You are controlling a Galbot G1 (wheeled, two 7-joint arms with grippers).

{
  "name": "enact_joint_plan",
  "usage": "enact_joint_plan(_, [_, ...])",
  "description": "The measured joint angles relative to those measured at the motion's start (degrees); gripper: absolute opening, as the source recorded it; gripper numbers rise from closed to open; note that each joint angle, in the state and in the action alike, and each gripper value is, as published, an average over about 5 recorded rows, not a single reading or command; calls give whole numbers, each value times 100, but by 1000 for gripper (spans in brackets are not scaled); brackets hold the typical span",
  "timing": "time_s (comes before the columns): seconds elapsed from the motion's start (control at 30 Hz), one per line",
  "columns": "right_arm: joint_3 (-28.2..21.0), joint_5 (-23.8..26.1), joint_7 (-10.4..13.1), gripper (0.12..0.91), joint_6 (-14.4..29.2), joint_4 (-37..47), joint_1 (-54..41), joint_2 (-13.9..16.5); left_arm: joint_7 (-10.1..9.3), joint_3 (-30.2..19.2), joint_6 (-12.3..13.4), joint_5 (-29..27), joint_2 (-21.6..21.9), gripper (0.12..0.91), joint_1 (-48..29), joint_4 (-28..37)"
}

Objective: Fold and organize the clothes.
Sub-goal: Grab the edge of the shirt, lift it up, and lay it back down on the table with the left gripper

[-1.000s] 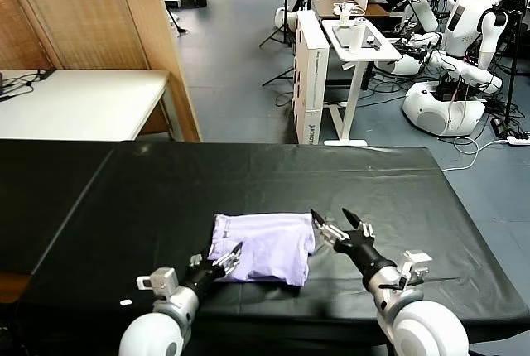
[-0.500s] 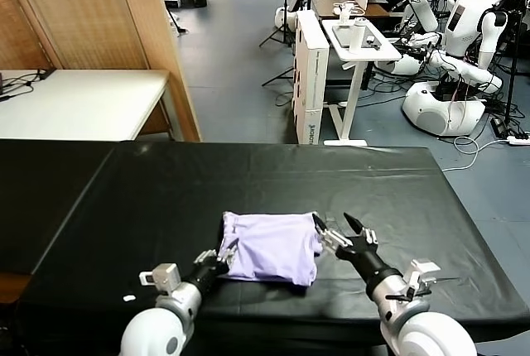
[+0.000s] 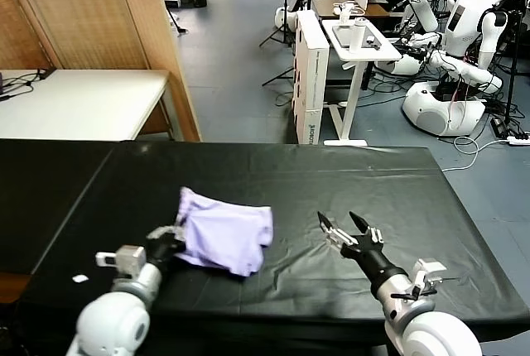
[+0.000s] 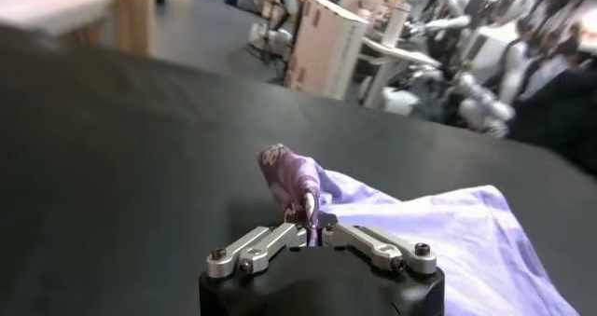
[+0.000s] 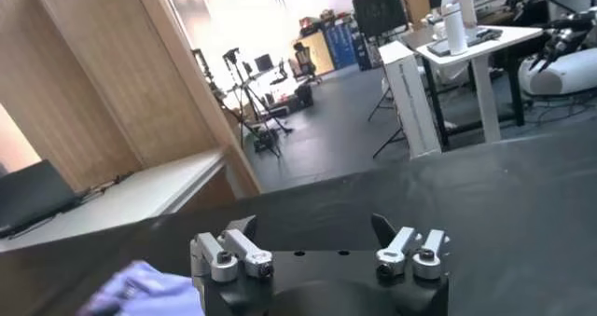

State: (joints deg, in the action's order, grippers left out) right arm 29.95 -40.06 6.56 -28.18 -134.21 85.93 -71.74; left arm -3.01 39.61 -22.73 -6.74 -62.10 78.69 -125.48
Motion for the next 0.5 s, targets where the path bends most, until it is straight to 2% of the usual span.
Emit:
enact_joint_plan(0.1, [-9,-1,1,907,6,36,-4,-27,200,138,101,-1076,259,180,29,-105])
enact_joint_plan(0.2, [-15,1,3,907,11,69,0,-72,445,-15,-31,-1696,355,180,155,-143])
enact_joint_plan(0.33, [-16,7,17,907,13,98,5,-123,594,-636,-402,-1657,334,180,324,-23])
enact_joint_plan(0.5, [13,12,46,907,13,90,18,-144,449,-1616,-1029,-996,229,180,308,278])
